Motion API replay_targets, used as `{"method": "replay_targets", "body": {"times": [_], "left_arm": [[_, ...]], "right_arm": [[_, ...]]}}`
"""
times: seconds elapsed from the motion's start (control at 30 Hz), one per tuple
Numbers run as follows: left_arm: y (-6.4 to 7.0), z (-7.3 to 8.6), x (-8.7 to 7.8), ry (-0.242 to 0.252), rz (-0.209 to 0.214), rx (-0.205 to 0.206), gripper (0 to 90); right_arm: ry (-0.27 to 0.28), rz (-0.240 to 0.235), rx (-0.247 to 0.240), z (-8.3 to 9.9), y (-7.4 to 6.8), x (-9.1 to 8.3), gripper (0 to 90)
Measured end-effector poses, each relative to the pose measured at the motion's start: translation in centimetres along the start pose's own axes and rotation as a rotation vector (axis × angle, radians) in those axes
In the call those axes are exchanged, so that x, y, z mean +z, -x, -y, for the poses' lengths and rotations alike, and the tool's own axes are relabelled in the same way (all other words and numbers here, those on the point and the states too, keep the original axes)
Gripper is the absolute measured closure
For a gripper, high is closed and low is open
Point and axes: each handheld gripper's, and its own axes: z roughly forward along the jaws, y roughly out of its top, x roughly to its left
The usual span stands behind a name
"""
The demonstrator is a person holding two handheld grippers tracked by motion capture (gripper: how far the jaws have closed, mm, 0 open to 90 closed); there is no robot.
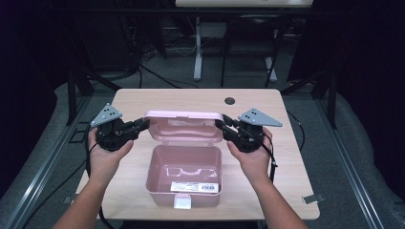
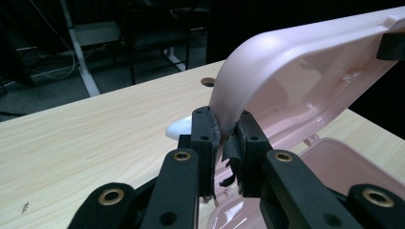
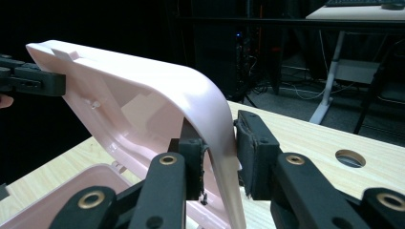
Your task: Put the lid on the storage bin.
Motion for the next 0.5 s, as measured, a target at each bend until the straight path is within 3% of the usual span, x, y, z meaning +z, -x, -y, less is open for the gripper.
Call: {"method": "replay_targets", "body": {"times": [0.5], "left_arm": [[0.47, 0.69, -0.78, 0.007, 0.016, 0.0, 80.0]], "right_arm": [[0.014, -0.003, -0.026, 0.5, -0.56, -0.67, 70.8]]}}
